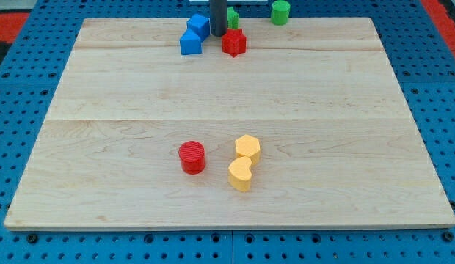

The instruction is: Slide the red star closer to the green circle

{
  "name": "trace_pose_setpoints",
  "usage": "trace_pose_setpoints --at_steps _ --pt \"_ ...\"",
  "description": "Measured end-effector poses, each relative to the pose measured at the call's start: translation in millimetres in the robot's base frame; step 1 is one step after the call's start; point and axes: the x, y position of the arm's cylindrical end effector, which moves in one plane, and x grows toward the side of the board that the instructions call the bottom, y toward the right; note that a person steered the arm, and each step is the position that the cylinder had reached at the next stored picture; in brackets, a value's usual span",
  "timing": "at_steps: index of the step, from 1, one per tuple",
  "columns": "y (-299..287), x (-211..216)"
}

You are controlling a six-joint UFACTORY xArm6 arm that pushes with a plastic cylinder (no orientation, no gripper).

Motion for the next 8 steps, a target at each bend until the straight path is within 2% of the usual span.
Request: trace_pose_setpoints --at_steps 1,2,3,4,5,8 --pt "6 48" --pt "-3 73" --pt "19 58" --pt "21 22" --pt "26 6" --pt "101 6"
